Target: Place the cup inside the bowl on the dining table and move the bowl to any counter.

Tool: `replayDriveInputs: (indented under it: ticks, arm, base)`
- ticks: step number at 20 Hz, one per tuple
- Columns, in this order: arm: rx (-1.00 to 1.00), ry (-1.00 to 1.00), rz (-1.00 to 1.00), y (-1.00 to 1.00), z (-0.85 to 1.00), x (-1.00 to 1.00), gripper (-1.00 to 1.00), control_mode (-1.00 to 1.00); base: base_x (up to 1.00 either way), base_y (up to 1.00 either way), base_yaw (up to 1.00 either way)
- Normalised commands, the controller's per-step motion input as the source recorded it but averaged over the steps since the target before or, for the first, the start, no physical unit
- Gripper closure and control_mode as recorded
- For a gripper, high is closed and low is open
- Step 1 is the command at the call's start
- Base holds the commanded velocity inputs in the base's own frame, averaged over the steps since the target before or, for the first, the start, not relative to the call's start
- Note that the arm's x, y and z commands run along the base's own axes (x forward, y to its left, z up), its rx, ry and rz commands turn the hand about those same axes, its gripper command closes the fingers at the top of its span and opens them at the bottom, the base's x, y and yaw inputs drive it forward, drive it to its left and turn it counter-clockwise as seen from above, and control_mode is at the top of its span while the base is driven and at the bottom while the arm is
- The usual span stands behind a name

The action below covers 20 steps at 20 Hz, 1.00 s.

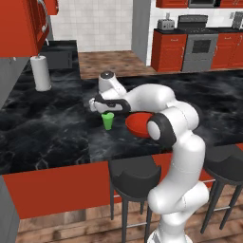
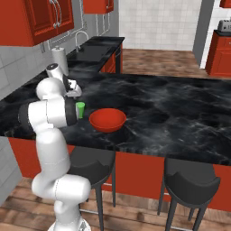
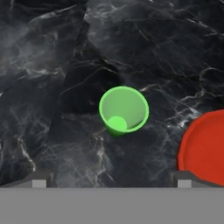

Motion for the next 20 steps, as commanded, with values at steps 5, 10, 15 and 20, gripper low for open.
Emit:
replayDriveInputs:
  ticks: [5, 10, 15, 20]
  arm:
    - [0.0, 0.01, 0.0, 0.0, -0.03, 0.36, -1.0, -1.0]
    - [0.0, 0.02, 0.0, 0.0, 0.0, 0.39, -1.0, -1.0]
    - [0.0, 0.07, 0.0, 0.01, -0.03, 0.26, -1.0, -1.0]
    - [0.0, 0.11, 0.0, 0.1, -0.19, 0.06, -1.0, -1.0]
  base:
    - [0.0, 0.0, 0.0]
    - [0.0, 0.0, 0.0]
    - [0.0, 0.0, 0.0]
    - [0.0, 0.0, 0.0]
